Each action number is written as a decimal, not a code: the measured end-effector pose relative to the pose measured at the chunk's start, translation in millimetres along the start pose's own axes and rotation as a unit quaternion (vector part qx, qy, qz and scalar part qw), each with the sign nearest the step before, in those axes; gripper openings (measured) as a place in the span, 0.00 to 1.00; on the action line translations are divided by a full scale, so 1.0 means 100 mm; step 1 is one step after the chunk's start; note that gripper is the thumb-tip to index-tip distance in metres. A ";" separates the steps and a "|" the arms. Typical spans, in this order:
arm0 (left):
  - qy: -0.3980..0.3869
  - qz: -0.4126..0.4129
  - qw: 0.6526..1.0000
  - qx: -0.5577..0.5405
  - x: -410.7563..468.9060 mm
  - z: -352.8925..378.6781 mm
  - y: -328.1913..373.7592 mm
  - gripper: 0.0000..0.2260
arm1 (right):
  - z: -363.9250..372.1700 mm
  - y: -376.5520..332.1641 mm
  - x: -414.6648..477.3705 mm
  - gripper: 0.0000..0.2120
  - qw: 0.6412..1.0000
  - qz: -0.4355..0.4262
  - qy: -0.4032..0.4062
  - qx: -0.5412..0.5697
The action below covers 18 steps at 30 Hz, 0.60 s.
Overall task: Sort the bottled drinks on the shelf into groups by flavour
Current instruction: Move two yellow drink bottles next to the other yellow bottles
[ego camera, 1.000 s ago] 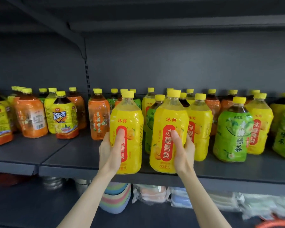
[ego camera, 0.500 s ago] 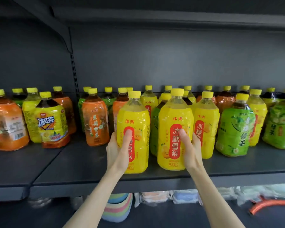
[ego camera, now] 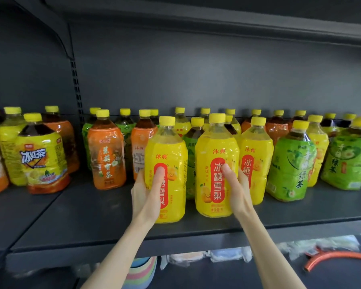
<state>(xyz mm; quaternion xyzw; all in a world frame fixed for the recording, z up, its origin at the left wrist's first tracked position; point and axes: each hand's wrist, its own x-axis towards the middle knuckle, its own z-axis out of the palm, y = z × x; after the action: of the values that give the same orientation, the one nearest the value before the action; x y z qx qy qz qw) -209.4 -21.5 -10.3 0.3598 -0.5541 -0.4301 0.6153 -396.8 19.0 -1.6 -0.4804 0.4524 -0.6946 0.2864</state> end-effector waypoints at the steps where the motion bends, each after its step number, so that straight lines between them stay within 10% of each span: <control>1: 0.004 0.000 1.000 -0.002 0.00 -0.01 -0.01 0.34 | 0.02 0.02 0.02 0.28 1.000 0.005 -0.012 -0.002; 10: 0.041 -0.004 0.999 -0.004 0.07 -0.20 -0.05 0.26 | 0.36 0.14 0.19 0.31 0.996 0.035 -0.079 0.011; 18: 0.056 0.000 0.998 0.011 0.11 -0.25 -0.02 0.26 | 0.33 0.10 0.34 0.19 0.999 0.006 0.041 0.010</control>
<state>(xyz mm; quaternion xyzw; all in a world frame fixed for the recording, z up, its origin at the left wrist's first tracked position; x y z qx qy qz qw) -185.1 -33.5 -10.8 0.3904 -0.5235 -0.4034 0.6410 -379.2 -24.7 7.5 -0.4456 0.4594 -0.7169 0.2764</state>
